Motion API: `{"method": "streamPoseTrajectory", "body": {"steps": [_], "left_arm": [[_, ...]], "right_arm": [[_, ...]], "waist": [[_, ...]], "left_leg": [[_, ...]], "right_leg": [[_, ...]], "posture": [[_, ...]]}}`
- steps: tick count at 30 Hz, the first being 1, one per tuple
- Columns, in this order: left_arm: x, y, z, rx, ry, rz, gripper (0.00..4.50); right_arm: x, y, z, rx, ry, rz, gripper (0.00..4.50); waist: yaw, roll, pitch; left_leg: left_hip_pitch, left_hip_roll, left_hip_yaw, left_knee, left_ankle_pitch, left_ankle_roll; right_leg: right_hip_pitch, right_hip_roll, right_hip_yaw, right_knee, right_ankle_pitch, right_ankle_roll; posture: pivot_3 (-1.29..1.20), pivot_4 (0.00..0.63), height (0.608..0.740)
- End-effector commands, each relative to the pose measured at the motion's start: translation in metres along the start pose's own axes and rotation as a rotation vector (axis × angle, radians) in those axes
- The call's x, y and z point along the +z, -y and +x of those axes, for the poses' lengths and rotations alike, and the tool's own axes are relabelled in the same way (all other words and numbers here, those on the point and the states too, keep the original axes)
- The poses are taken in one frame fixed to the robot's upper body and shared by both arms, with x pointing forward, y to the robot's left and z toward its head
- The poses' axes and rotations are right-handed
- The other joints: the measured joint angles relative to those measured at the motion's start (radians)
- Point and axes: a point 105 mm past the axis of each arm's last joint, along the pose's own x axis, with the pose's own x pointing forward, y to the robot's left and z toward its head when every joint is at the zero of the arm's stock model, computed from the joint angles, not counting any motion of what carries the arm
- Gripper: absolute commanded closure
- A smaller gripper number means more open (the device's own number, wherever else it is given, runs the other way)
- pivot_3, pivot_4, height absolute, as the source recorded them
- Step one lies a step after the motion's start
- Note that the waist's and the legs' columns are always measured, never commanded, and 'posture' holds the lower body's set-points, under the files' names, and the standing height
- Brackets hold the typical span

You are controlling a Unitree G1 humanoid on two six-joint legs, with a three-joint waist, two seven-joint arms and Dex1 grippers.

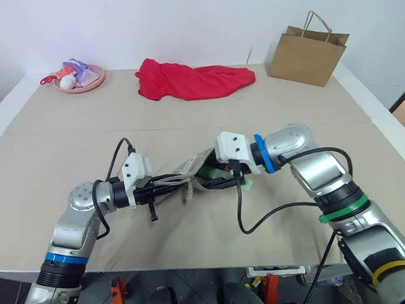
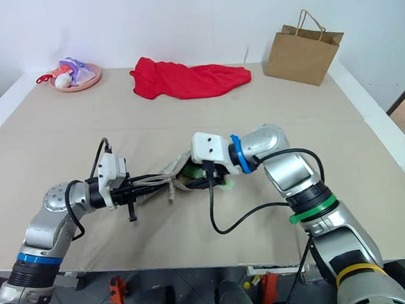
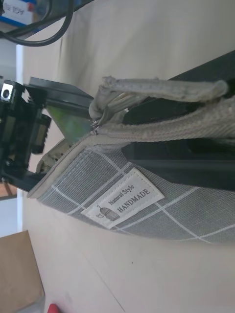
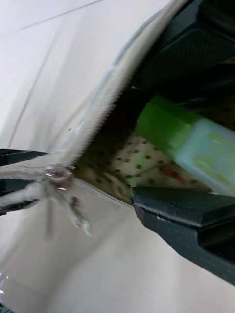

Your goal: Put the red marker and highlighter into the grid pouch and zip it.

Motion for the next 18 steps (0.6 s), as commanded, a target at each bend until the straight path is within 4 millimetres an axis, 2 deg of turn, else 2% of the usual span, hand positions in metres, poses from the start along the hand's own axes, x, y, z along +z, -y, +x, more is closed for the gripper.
{"method": "streamPoseTrajectory", "body": {"steps": [1, 18], "left_arm": [[0.019, -0.002, 0.001, 0.002, 0.057, 0.038, 4.50], [0.017, -0.001, 0.001, 0.004, 0.064, 0.003, 4.50]], "right_arm": [[0.013, 0.008, -0.027, -0.060, 0.065, 0.001, 0.96], [0.012, -0.009, -0.066, -0.190, 0.169, 0.162, 0.96]], "waist": [[0.001, 0.000, 0.000], [-0.004, 0.000, 0.000]], "left_leg": [[0.000, 0.000, 0.000, 0.000, 0.000, 0.000], [0.000, 0.000, 0.000, 0.000, 0.000, 0.000]], "right_leg": [[0.000, 0.000, 0.000, 0.000, 0.000, 0.000], [0.000, 0.001, 0.000, 0.000, -0.002, 0.002]], "posture": [[0.00, 0.150, 0.740], [0.00, 0.150, 0.740]]}}
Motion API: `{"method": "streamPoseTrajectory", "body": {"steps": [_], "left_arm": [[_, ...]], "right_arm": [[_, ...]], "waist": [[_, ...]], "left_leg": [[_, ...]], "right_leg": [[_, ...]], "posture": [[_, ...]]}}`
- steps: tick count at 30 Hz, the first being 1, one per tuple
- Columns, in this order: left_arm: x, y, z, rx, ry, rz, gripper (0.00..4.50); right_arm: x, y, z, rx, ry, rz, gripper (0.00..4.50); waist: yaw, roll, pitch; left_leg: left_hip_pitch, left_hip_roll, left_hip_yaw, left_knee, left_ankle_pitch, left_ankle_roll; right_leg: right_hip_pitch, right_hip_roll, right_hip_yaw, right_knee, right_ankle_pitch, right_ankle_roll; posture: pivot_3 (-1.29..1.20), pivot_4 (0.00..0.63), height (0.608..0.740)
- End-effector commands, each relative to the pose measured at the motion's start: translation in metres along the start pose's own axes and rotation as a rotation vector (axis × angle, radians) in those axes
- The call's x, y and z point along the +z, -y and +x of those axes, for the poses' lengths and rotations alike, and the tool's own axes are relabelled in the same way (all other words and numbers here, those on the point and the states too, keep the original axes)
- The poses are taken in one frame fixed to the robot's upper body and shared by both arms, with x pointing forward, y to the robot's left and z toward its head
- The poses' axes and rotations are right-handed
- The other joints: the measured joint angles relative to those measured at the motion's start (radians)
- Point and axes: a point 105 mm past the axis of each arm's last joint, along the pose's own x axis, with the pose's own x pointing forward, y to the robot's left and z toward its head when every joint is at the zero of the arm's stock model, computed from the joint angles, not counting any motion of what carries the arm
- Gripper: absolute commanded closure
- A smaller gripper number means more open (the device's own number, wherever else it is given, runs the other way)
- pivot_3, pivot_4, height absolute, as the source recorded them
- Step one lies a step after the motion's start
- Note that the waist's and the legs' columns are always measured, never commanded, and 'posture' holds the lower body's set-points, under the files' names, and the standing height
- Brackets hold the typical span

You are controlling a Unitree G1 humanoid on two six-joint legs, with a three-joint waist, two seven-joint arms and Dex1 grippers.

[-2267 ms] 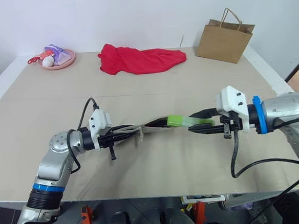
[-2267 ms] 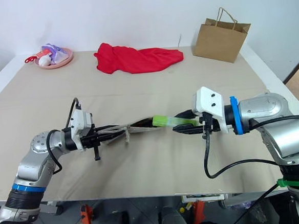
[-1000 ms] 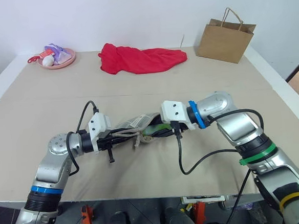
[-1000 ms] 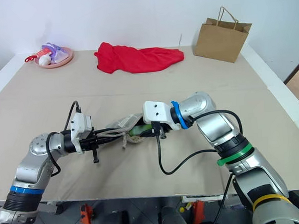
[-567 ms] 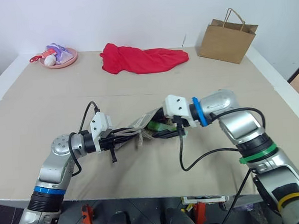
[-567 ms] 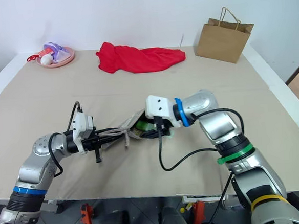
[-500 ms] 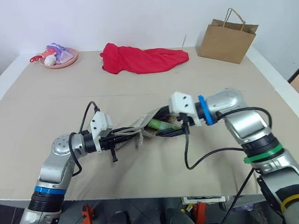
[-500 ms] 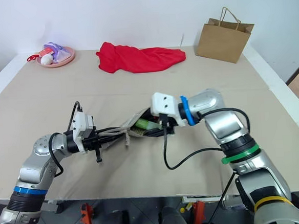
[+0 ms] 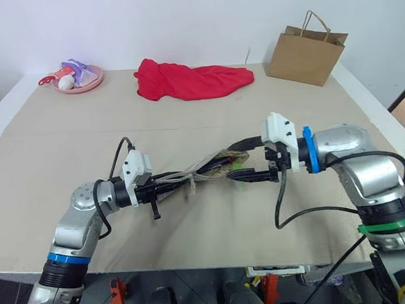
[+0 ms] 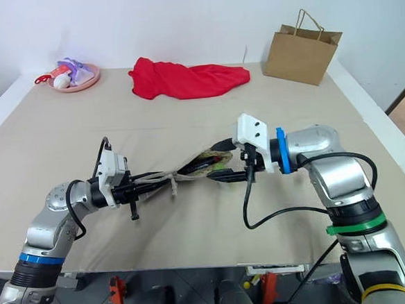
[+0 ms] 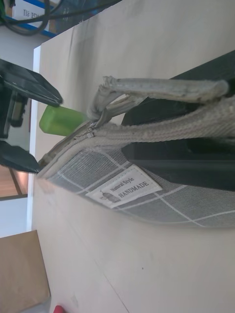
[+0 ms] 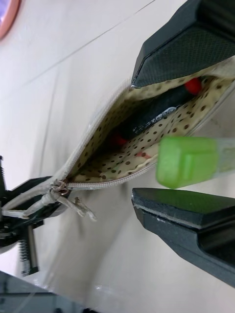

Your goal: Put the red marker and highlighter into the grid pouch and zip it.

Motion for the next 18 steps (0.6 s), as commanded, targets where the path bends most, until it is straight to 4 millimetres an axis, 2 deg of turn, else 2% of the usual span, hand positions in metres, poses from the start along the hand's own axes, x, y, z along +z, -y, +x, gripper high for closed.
{"method": "streamPoseTrajectory", "body": {"steps": [1, 4, 7, 9, 11, 12, 14, 18], "left_arm": [[0.013, -0.002, -0.001, 0.005, 0.029, 0.039, 4.50], [0.013, -0.002, -0.001, 0.003, 0.028, 0.039, 4.50], [0.013, -0.002, -0.001, 0.005, 0.025, 0.042, 4.50], [0.013, -0.002, -0.002, 0.007, 0.024, 0.043, 4.50], [0.012, -0.002, -0.003, 0.010, 0.021, 0.045, 4.50], [0.012, -0.002, -0.004, 0.012, 0.019, 0.045, 4.50], [0.011, -0.003, -0.005, 0.017, 0.012, 0.050, 4.50], [0.004, -0.015, -0.009, 0.086, -0.038, 0.090, 4.50]], "right_arm": [[0.013, 0.000, -0.011, -0.040, 0.037, -0.025, 0.96], [0.019, 0.005, -0.017, -0.083, 0.079, -0.006, 0.96], [0.041, 0.010, -0.038, -0.118, 0.227, 0.053, 0.96], [0.042, 0.012, -0.052, -0.135, 0.271, 0.101, 0.96], [0.018, 0.012, -0.059, -0.162, 0.171, 0.129, 0.96], [-0.001, 0.009, -0.060, -0.163, 0.079, 0.135, 0.96], [-0.029, -0.006, -0.060, -0.115, -0.062, 0.135, 0.96], [-0.048, -0.023, -0.053, -0.044, -0.126, 0.153, 0.96]], "waist": [[0.000, 0.000, 0.000], [-0.001, 0.000, 0.000], [0.000, 0.000, 0.000], [0.000, 0.000, 0.000], [0.001, 0.000, 0.000], [0.003, 0.000, 0.000], [0.008, -0.001, 0.000], [0.000, 0.001, 0.000]], "left_leg": [[0.000, 0.000, 0.000, 0.000, 0.000, 0.000], [0.000, 0.000, 0.000, 0.000, 0.000, 0.000], [0.000, 0.001, 0.000, 0.000, 0.000, 0.000], [0.000, 0.000, 0.000, 0.000, 0.000, 0.000], [0.000, 0.000, 0.000, 0.000, 0.000, 0.000], [0.000, 0.000, 0.000, 0.000, 0.000, 0.000], [0.000, 0.000, 0.000, 0.000, 0.000, 0.000], [0.001, 0.000, 0.000, 0.000, 0.000, 0.001]], "right_leg": [[0.000, 0.000, 0.000, 0.000, 0.000, 0.000], [0.000, 0.001, 0.000, 0.000, 0.000, 0.000], [0.000, 0.001, 0.000, 0.000, 0.000, 0.000], [0.000, 0.001, 0.000, 0.000, 0.000, 0.000], [0.001, 0.000, 0.000, 0.000, 0.000, 0.000], [0.001, 0.000, 0.000, 0.000, 0.000, 0.000], [0.001, -0.001, 0.000, -0.001, 0.000, 0.000], [0.000, 0.000, 0.002, -0.001, -0.001, 0.003]], "posture": [[0.00, 0.150, 0.740], [0.00, 0.150, 0.740], [0.00, 0.150, 0.740], [0.00, 0.150, 0.740], [0.00, 0.150, 0.740], [0.00, 0.150, 0.740], [0.00, 0.150, 0.740], [0.00, 0.150, 0.740]]}}
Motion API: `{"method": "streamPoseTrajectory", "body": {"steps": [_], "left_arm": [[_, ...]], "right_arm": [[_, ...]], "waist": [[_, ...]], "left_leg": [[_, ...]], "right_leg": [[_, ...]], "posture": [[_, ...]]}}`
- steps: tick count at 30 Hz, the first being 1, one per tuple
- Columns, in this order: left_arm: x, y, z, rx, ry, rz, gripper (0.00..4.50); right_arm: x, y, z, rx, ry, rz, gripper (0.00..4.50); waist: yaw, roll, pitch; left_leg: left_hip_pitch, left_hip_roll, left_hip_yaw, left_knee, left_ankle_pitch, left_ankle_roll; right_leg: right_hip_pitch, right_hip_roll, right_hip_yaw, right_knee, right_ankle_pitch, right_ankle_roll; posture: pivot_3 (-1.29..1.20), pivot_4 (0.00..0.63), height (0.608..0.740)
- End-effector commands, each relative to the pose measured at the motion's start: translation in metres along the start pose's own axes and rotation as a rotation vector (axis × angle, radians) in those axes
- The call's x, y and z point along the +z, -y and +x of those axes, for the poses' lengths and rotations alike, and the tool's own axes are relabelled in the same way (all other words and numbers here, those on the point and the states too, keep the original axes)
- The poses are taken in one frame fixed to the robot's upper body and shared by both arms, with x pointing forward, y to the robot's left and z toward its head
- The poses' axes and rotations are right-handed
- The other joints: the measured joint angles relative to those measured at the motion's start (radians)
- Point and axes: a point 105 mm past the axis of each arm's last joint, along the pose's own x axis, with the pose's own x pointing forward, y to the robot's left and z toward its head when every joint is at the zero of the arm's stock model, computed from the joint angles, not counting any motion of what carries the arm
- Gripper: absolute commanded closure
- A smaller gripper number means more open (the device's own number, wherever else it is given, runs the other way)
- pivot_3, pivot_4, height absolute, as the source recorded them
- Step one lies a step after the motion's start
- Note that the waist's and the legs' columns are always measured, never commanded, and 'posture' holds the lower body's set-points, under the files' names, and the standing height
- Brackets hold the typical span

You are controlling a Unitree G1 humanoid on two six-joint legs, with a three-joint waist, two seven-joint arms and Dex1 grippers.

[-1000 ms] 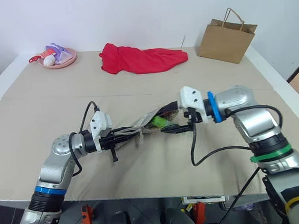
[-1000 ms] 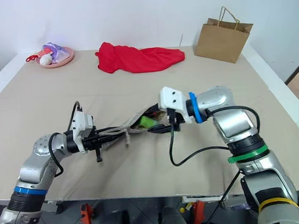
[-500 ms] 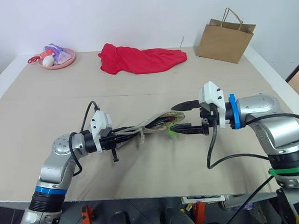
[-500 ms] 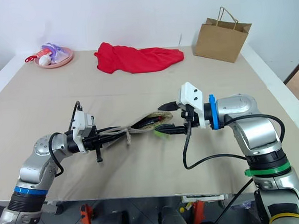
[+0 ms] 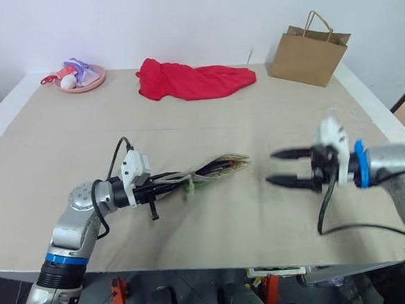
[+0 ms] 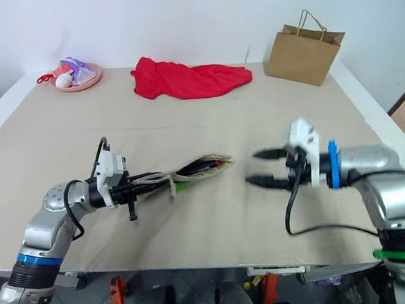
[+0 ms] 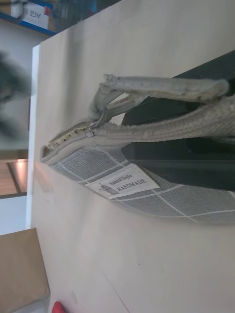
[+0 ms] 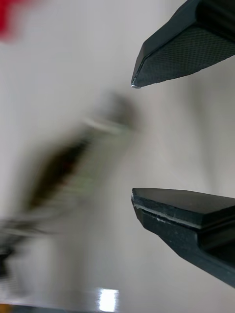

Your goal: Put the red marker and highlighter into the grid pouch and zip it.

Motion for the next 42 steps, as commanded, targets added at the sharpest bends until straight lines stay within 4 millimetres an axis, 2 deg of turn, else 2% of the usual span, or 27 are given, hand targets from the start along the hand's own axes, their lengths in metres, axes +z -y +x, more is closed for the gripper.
{"method": "streamPoseTrajectory", "body": {"steps": [1, 4, 6, 15, 29, 35, 38, 41, 42], "left_arm": [[0.003, -0.018, -0.005, 0.096, -0.019, 0.069, 4.50], [0.005, -0.030, -0.009, 0.149, -0.018, 0.073, 4.50], [0.008, -0.035, -0.012, 0.161, -0.014, 0.076, 4.50], [0.016, -0.038, -0.025, 0.179, -0.015, 0.077, 4.50], [0.022, -0.027, -0.034, 0.217, -0.009, 0.058, 4.50], [0.023, -0.025, -0.036, 0.228, -0.009, 0.053, 4.50], [0.023, -0.025, -0.036, 0.231, -0.008, 0.052, 4.50], [0.023, -0.025, -0.035, 0.229, -0.006, 0.052, 4.50], [0.023, -0.026, -0.035, 0.228, -0.005, 0.052, 4.50]], "right_arm": [[-0.003, -0.004, 0.007, 0.025, -0.058, -0.086, 0.96], [-0.020, -0.002, 0.022, 0.039, -0.095, -0.071, 0.96], [-0.023, 0.003, 0.035, 0.050, -0.089, -0.067, 0.96], [-0.005, 0.019, 0.081, 0.157, -0.051, -0.122, 0.96], [0.005, 0.037, 0.111, 0.246, -0.035, -0.114, 0.96], [-0.006, 0.033, 0.117, 0.287, -0.074, -0.115, 0.96], [-0.011, 0.031, 0.118, 0.294, -0.086, -0.107, 1.77], [-0.014, 0.029, 0.117, 0.305, -0.092, -0.107, 3.14], [-0.015, 0.029, 0.116, 0.306, -0.095, -0.108, 3.47]], "waist": [[-0.008, 0.000, 0.000], [-0.009, 0.000, 0.000], [-0.010, 0.000, 0.000], [-0.008, -0.001, 0.000], [-0.007, -0.001, 0.001], [-0.007, -0.001, 0.001], [-0.007, -0.001, 0.000], [-0.007, -0.001, 0.000], [-0.007, -0.001, 0.000]], "left_leg": [[0.001, 0.000, 0.000, 0.000, 0.000, 0.000], [0.004, 0.001, 0.000, 0.000, 0.001, 0.000], [0.004, 0.001, 0.000, 0.000, 0.002, 0.000], [0.002, 0.000, 0.000, 0.000, 0.002, 0.000], [0.000, 0.000, -0.001, 0.000, 0.001, -0.001], [0.000, 0.000, -0.001, 0.000, 0.001, -0.001], [0.000, 0.000, 0.000, 0.000, 0.001, -0.001], [0.001, 0.000, -0.001, 0.000, 0.001, -0.001], [0.001, 0.000, -0.001, 0.000, 0.001, -0.001]], "right_leg": [[0.000, 0.000, 0.000, 0.000, 0.000, 0.000], [0.002, 0.002, 0.000, 0.000, 0.002, 0.000], [0.002, 0.003, 0.000, 0.000, 0.004, -0.001], [0.001, 0.002, 0.001, 0.000, 0.003, 0.000], [0.000, 0.000, 0.000, 0.000, 0.005, -0.005], [0.000, 0.001, -0.001, 0.000, 0.005, -0.006], [0.000, 0.001, 0.000, 0.000, 0.005, -0.006], [0.000, 0.001, -0.001, 0.000, 0.005, -0.006], [0.000, 0.001, -0.001, 0.000, 0.005, -0.006]], "posture": [[0.00, 0.150, 0.740], [0.00, 0.150, 0.740], [0.00, 0.150, 0.740], [0.00, 0.150, 0.740], [0.00, 0.150, 0.740], [0.00, 0.150, 0.740], [0.00, 0.150, 0.740], [0.00, 0.150, 0.740], [0.00, 0.150, 0.740]]}}
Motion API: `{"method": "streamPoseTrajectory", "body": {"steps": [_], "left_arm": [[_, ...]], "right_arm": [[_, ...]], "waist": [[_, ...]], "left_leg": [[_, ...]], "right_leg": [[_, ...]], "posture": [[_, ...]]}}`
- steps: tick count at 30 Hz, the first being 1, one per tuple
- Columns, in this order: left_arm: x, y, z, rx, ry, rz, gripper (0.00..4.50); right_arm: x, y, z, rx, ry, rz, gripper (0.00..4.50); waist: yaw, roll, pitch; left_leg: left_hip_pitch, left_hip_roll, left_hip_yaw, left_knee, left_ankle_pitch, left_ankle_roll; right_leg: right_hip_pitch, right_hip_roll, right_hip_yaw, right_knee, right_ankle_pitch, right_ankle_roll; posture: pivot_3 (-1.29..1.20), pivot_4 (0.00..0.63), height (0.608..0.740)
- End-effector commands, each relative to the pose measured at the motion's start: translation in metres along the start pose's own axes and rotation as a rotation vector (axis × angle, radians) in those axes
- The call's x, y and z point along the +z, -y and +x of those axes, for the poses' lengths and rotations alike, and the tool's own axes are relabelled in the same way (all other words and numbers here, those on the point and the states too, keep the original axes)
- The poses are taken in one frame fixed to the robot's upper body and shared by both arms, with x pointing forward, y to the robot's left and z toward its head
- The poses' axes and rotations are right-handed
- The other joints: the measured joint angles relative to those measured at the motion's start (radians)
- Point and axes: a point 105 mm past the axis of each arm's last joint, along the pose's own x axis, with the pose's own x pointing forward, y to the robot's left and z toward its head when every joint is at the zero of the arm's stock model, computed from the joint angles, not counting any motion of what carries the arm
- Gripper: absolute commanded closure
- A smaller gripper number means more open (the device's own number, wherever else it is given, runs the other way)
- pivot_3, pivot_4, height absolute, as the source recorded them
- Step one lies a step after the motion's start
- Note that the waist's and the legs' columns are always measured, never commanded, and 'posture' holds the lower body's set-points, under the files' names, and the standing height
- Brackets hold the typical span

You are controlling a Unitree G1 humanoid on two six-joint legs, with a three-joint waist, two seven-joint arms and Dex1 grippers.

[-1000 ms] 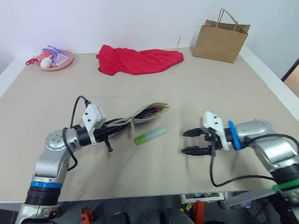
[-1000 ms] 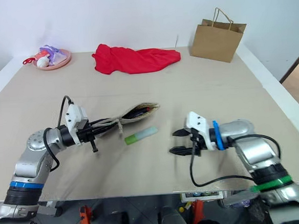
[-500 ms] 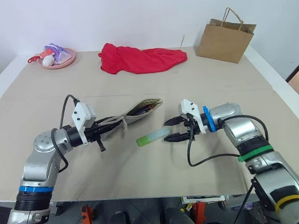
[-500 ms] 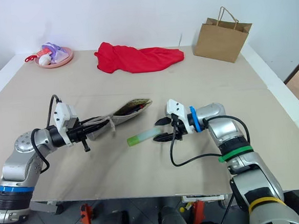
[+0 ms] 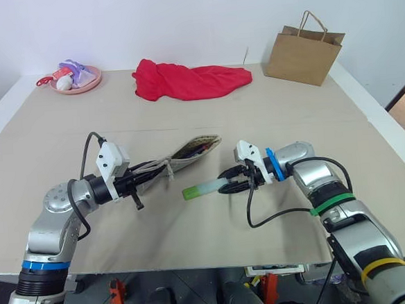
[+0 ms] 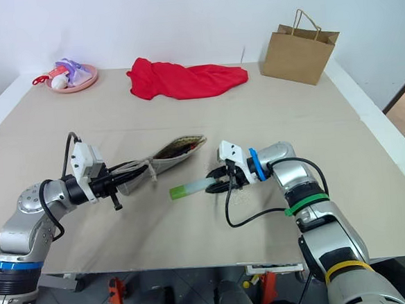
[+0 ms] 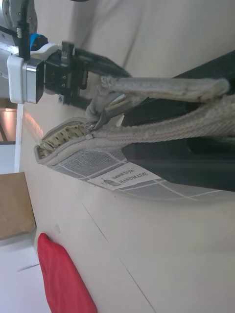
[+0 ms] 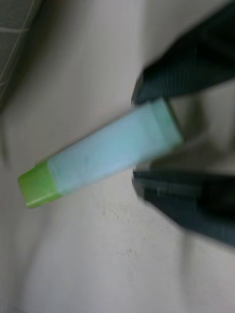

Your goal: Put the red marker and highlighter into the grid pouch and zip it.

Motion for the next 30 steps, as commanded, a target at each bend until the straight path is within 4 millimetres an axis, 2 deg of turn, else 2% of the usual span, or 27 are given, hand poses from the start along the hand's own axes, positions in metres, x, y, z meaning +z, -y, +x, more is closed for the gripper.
{"method": "streamPoseTrajectory", "body": {"steps": [1, 5, 9, 14, 17, 20, 22, 25, 30], "left_arm": [[0.016, -0.002, -0.003, 0.005, 0.037, 0.053, 4.50], [0.016, -0.002, -0.002, -0.001, 0.038, 0.053, 4.50], [0.014, 0.000, -0.001, -0.007, 0.036, 0.051, 4.50], [0.010, 0.001, -0.001, -0.015, 0.027, 0.050, 4.50], [0.009, 0.003, 0.000, -0.028, 0.026, 0.047, 4.50], [0.007, 0.005, 0.001, -0.042, 0.022, 0.049, 4.50], [0.006, 0.005, 0.003, -0.056, 0.021, 0.055, 4.50], [0.007, 0.006, 0.007, -0.071, 0.033, 0.056, 4.50], [0.006, 0.011, 0.010, -0.084, 0.040, 0.056, 4.50]], "right_arm": [[0.001, -0.003, -0.003, 0.021, -0.008, -0.017, 3.50], [-0.002, -0.005, -0.012, 0.003, -0.009, -0.017, 3.50], [0.008, -0.001, -0.030, -0.094, 0.023, -0.043, 3.50], [0.036, -0.035, -0.065, -0.084, 0.085, -0.140, 3.50], [0.051, -0.046, -0.088, -0.134, 0.065, -0.206, 3.50], [0.070, -0.042, -0.106, -0.206, 0.085, -0.254, 3.50], [0.079, -0.029, -0.117, -0.292, 0.055, -0.301, 3.50], [0.075, -0.016, -0.121, -0.345, -0.026, -0.323, 3.50], [0.059, -0.008, -0.113, -0.342, -0.110, -0.317, 3.50]], "waist": [[0.000, 0.000, 0.000], [0.000, 0.000, 0.000], [0.003, 0.000, 0.000], [0.006, 0.001, 0.000], [0.005, 0.001, 0.000], [0.000, 0.001, 0.000], [-0.002, 0.000, 0.000], [-0.001, 0.000, 0.000], [0.001, 0.000, 0.000]], "left_leg": [[0.000, 0.000, 0.000, 0.000, 0.000, 0.000], [0.000, 0.000, 0.000, 0.000, 0.000, 0.000], [0.000, 0.000, 0.000, 0.000, 0.000, 0.000], [-0.001, 0.000, 0.000, 0.000, 0.000, 0.000], [-0.001, 0.000, -0.001, 0.000, 0.000, 0.000], [0.000, 0.000, 0.000, 0.000, 0.000, 0.000], [0.002, 0.001, 0.001, 0.000, 0.000, -0.001], [0.003, 0.001, 0.002, 0.000, 0.000, 0.000], [0.002, 0.000, 0.002, 0.000, 0.000, 0.000]], "right_leg": [[0.000, 0.000, 0.000, 0.000, 0.000, 0.000], [0.000, 0.000, 0.000, 0.000, 0.000, 0.000], [0.000, -0.001, 0.000, 0.000, 0.000, 0.000], [0.000, -0.002, 0.000, 0.000, -0.001, 0.002], [-0.001, -0.002, 0.000, 0.000, -0.002, 0.003], [0.000, -0.001, 0.000, 0.000, -0.003, 0.005], [0.000, 0.000, 0.000, 0.000, -0.003, 0.005], [0.001, 0.000, 0.000, 0.000, -0.002, 0.004], [0.000, 0.000, 0.001, 0.000, -0.003, 0.004]], "posture": [[0.00, 0.150, 0.740], [0.00, 0.150, 0.740], [0.00, 0.150, 0.740], [0.00, 0.150, 0.740], [0.00, 0.150, 0.740], [0.00, 0.150, 0.740], [0.00, 0.150, 0.740], [0.00, 0.150, 0.740], [0.00, 0.150, 0.740]]}}
